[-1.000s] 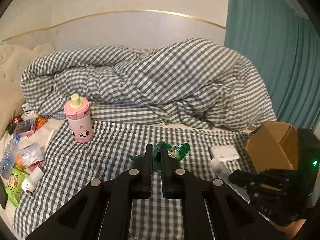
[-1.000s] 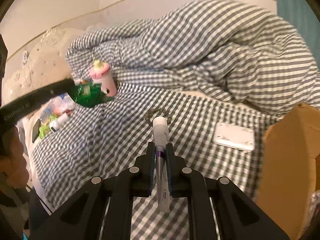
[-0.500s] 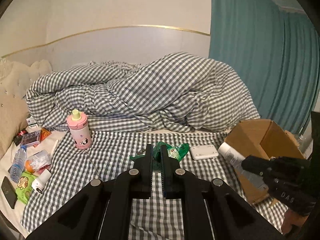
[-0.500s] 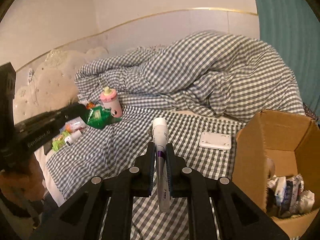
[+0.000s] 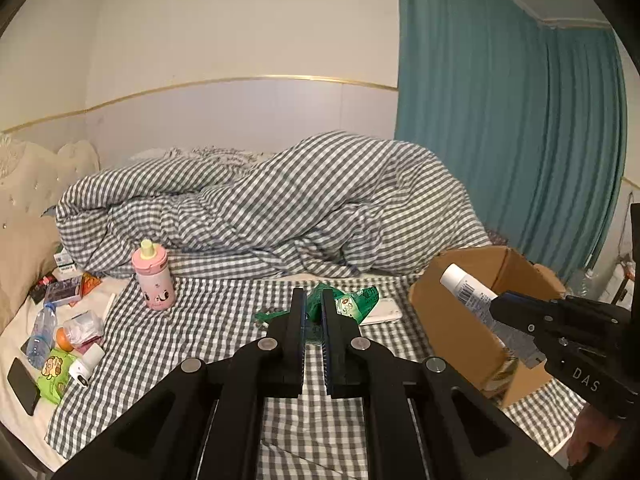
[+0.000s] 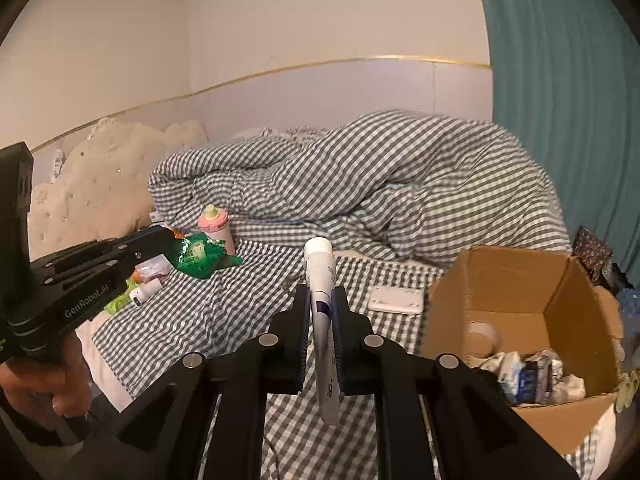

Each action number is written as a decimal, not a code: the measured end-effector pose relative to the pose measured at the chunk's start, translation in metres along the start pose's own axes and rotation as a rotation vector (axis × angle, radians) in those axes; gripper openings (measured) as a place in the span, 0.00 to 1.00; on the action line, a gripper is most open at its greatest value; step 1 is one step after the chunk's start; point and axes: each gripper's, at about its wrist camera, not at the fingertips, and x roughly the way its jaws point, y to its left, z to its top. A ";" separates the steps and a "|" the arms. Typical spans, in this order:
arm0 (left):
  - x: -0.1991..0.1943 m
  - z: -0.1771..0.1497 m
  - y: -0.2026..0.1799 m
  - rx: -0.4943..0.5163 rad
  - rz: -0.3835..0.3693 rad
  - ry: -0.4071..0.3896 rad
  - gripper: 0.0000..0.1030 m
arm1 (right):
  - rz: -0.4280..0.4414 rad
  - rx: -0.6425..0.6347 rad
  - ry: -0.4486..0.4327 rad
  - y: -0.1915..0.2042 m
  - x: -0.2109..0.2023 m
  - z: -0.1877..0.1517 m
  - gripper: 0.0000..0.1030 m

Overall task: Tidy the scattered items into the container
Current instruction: 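Lift the green packet and white tube and carry them over the box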

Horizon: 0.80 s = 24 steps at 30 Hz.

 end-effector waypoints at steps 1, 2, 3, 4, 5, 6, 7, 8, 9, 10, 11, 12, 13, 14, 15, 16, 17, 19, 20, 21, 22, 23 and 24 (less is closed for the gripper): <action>-0.002 0.001 -0.003 0.004 -0.004 -0.004 0.06 | -0.009 -0.001 -0.009 -0.002 -0.006 0.000 0.09; -0.005 0.002 -0.007 0.007 -0.008 -0.009 0.06 | -0.016 -0.002 -0.015 -0.003 -0.011 0.001 0.09; -0.007 0.003 -0.011 0.009 -0.014 -0.014 0.06 | -0.024 -0.002 -0.022 -0.006 -0.016 0.001 0.09; -0.009 0.004 -0.014 0.012 -0.018 -0.017 0.06 | -0.031 -0.001 -0.028 -0.008 -0.020 0.002 0.09; -0.011 0.005 -0.018 0.015 -0.022 -0.021 0.06 | -0.038 0.000 -0.032 -0.010 -0.024 0.002 0.09; -0.012 0.006 -0.022 0.020 -0.027 -0.026 0.06 | -0.046 0.001 -0.037 -0.013 -0.027 0.003 0.09; -0.013 0.008 -0.027 0.023 -0.031 -0.030 0.06 | -0.055 0.002 -0.042 -0.015 -0.031 0.003 0.09; -0.014 0.009 -0.030 0.026 -0.035 -0.034 0.06 | -0.063 0.003 -0.046 -0.017 -0.034 0.003 0.09; -0.014 0.010 -0.034 0.028 -0.041 -0.037 0.06 | -0.072 0.004 -0.049 -0.020 -0.038 0.003 0.09; -0.015 0.011 -0.039 0.031 -0.047 -0.039 0.06 | -0.082 0.005 -0.053 -0.022 -0.042 0.004 0.09; -0.015 0.011 -0.042 0.034 -0.053 -0.040 0.06 | -0.090 0.006 -0.057 -0.025 -0.045 0.004 0.09; -0.015 0.012 -0.046 0.037 -0.058 -0.042 0.06 | -0.100 0.006 -0.061 -0.027 -0.048 0.005 0.09; -0.015 0.013 -0.049 0.040 -0.064 -0.042 0.06 | -0.110 0.007 -0.065 -0.030 -0.051 0.005 0.09; -0.014 0.013 -0.054 0.044 -0.070 -0.043 0.06 | -0.119 0.008 -0.069 -0.033 -0.054 0.006 0.09; -0.013 0.014 -0.059 0.048 -0.076 -0.043 0.06 | -0.128 0.011 -0.072 -0.036 -0.057 0.006 0.09; -0.013 0.015 -0.063 0.052 -0.082 -0.043 0.06 | -0.136 0.015 -0.075 -0.039 -0.060 0.006 0.09; -0.012 0.016 -0.068 0.055 -0.089 -0.044 0.06 | -0.144 0.017 -0.077 -0.042 -0.063 0.006 0.09; -0.010 0.019 -0.078 0.061 -0.102 -0.049 0.06 | -0.164 0.021 -0.082 -0.049 -0.070 0.006 0.09; -0.009 0.020 -0.083 0.063 -0.109 -0.052 0.06 | -0.173 0.022 -0.084 -0.052 -0.073 0.006 0.09; -0.008 0.021 -0.089 0.066 -0.116 -0.053 0.06 | -0.182 0.024 -0.086 -0.055 -0.076 0.006 0.09; -0.008 0.022 -0.093 0.068 -0.122 -0.054 0.06 | -0.193 0.027 -0.090 -0.059 -0.079 0.006 0.09; -0.007 0.023 -0.098 0.071 -0.128 -0.055 0.06 | -0.203 0.030 -0.093 -0.063 -0.082 0.006 0.09; -0.006 0.024 -0.103 0.075 -0.133 -0.055 0.06 | -0.216 0.036 -0.097 -0.067 -0.085 0.007 0.09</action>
